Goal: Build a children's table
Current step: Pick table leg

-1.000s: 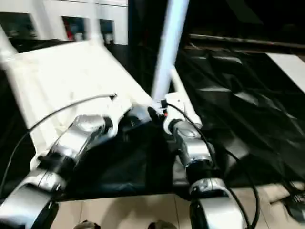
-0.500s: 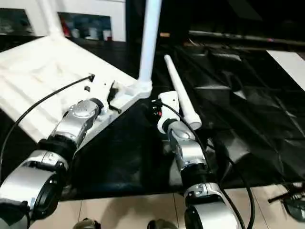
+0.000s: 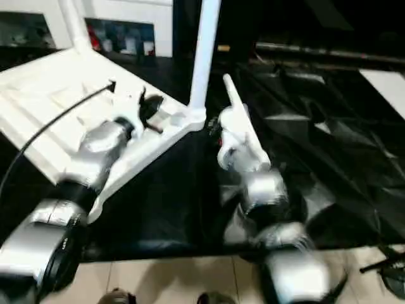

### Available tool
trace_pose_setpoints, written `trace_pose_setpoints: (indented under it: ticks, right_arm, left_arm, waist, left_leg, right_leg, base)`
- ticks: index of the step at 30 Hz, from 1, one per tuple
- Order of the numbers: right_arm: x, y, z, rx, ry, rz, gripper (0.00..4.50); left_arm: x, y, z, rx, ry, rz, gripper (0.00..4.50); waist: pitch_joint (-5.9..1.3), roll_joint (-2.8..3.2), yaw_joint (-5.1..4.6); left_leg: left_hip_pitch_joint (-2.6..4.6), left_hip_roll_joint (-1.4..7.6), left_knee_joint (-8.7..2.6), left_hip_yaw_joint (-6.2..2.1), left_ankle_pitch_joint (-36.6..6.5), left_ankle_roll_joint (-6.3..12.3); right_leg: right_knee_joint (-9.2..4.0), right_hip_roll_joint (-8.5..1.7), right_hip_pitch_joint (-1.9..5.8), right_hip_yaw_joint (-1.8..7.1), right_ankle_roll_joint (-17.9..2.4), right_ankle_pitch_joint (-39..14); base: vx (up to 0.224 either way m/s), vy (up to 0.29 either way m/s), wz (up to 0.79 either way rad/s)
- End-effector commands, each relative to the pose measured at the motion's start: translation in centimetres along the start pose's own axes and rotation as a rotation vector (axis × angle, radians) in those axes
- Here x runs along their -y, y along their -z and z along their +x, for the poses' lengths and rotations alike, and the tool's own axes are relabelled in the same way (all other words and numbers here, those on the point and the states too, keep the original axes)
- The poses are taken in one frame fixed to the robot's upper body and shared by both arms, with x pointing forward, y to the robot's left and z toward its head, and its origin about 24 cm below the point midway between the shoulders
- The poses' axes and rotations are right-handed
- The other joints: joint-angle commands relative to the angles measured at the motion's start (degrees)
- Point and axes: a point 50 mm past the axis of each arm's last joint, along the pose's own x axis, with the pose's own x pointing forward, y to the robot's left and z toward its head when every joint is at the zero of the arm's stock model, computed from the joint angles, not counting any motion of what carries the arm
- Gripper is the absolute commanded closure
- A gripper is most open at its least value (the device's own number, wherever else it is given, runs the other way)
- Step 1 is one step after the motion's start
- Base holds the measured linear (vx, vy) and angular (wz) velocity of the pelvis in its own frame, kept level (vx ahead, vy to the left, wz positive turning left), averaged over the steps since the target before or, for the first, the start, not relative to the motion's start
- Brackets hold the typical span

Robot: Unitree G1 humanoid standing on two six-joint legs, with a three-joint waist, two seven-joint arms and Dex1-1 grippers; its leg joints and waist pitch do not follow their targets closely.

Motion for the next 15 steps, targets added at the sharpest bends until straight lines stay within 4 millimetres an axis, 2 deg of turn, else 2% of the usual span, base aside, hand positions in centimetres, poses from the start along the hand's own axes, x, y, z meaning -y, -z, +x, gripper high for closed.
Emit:
trace_pose_setpoints:
  ticks: [1, 3, 4, 6, 7, 9, 10, 11, 12, 13, 14, 15]
  right_arm:
    - [1.4, 0.4, 0.3, -0.094, 0.037, 0.014, 0.28]
    - [2.4, -0.3, 0.5, -0.136, 0.072, -0.001, 0.20]
    - [2.8, -0.6, 0.6, -0.157, 0.085, -0.005, 0.20]
    - [3.3, -0.9, 0.6, -0.195, 0.090, 0.005, 0.04]
    - [3.3, -0.9, 0.6, -0.195, 0.090, 0.005, 0.00]
    - [3.9, -1.4, 0.6, -0.238, 0.105, 0.025, 0.00]
    - [4.2, -1.7, 0.6, -0.246, 0.115, 0.040, 0.00]
    - [4.3, -1.8, 0.6, -0.248, 0.120, 0.045, 0.00]
    - [4.3, -1.9, 0.6, -0.258, 0.120, 0.057, 0.00]
    - [4.3, -1.9, 0.7, -0.261, 0.118, 0.061, 0.00]
    - [4.3, -2.0, 0.7, -0.263, 0.118, 0.060, 0.00]
    - [4.3, -2.1, 0.7, -0.263, 0.119, 0.058, 0.00]
  left_arm:
    - [0.5, -0.8, -0.6, -0.006, 0.085, 0.024, 3.27]
    - [0.5, -0.6, -1.5, -0.045, 0.128, 0.036, 3.17]
    - [0.7, -0.6, -2.0, -0.060, 0.149, 0.042, 3.17]
    - [0.9, -0.7, -2.9, -0.081, 0.178, 0.037, 3.01]
    - [0.9, -0.7, -2.9, -0.081, 0.178, 0.037, 2.88]
    - [1.4, -0.8, -4.2, -0.128, 0.240, 0.042, 2.77]
    - [1.6, -0.8, -4.8, -0.148, 0.259, 0.042, 2.75]
    - [1.7, -0.8, -5.1, -0.157, 0.264, 0.041, 2.62]
    - [1.8, -0.9, -5.9, -0.179, 0.282, 0.040, 2.47]
    - [1.8, -0.9, -6.2, -0.185, 0.288, 0.040, 2.37]
    - [1.9, -1.0, -6.6, -0.198, 0.298, 0.042, 2.27]
    - [1.9, -1.1, -6.9, -0.207, 0.303, 0.044, 2.18]
  waist:
    - [-4.67, 1.13, -0.29]
    - [-3.88, 1.17, -0.44]
    - [-3.86, 1.30, -0.47]
    - [-3.32, 1.07, -0.84]
    - [-3.29, 1.21, -0.80]
    - [-2.64, 0.88, -1.03]
    - [-2.40, 0.87, -1.16]
    - [-2.16, 0.93, -1.27]
    - [-1.76, 1.13, -1.37]
    - [-1.73, 1.03, -1.50]
    - [-1.42, 1.16, -1.47]
    - [-1.58, 1.01, -1.61]
  left_leg:
    - [0.75, 1.05, -3.14, 0.17, -5.7, 0.48]
    - [0.77, 0.91, -3.26, 0.44, -7.8, -0.08]
    - [0.78, 0.94, -3.26, 0.36, -8.2, -0.43]
    - [0.67, 0.86, -3.37, 0.38, -10.0, -0.80]
    - [0.71, 0.83, -3.34, 0.40, -10.0, -0.71]
    - [0.35, 0.91, -3.57, 0.26, -10.1, -0.54]
    - [0.52, 1.01, -3.53, 0.32, -10.8, -0.72]
    - [0.37, 0.79, -3.52, 0.36, -10.8, -0.60]
    - [0.39, 0.85, -3.54, 0.32, -10.9, -0.85]
    - [0.21, 0.70, -3.48, 0.34, -9.8, -0.55]
    - [0.13, 0.72, -3.47, 0.31, -8.9, -0.49]
    - [-0.18, 0.51, -3.31, 0.37, -6.6, 0.14]
  right_leg:
    - [-2.52, -4.06, 4.04, 2.77, -14.4, 1.3]
    - [-3.09, -3.68, 3.48, 2.86, -14.0, -1.0]
    - [-2.94, -3.68, 3.55, 2.83, -13.8, -1.4]
    - [-3.27, -3.58, 3.31, 2.85, -13.1, -4.4]
    - [-3.33, -3.57, 3.29, 2.89, -12.8, -5.0]
    - [-3.30, -3.59, 3.14, 2.81, -12.4, -6.7]
    - [-3.32, -3.69, 2.83, 2.86, -12.3, -7.8]
    - [-3.47, -3.45, 2.81, 2.86, -11.9, -8.6]
    - [-3.28, -3.48, 2.61, 2.93, -11.9, -8.4]
    - [-3.19, -3.35, 2.78, 2.93, -11.9, -7.1]
    - [-2.98, -3.40, 2.61, 2.95, -12.1, -5.8]
    - [-2.65, -3.12, 2.92, 2.96, -12.5, -2.6]
  base:
    - [0.000, 0.000, 0.00]
    - [0.000, 0.000, 0.00]
    - [0.000, 0.000, 0.00]
    - [0.000, 0.000, 0.00]
    - [0.000, 0.000, 0.00]
    - [0.000, 0.000, 0.00]
    - [0.000, 0.000, 0.00]
    - [0.000, 0.000, 0.00]
    - [0.000, 0.000, 0.00]
    - [0.000, 0.000, 0.00]
    - [0.000, 0.000, 0.00]
    - [0.000, 0.000, 0.00]
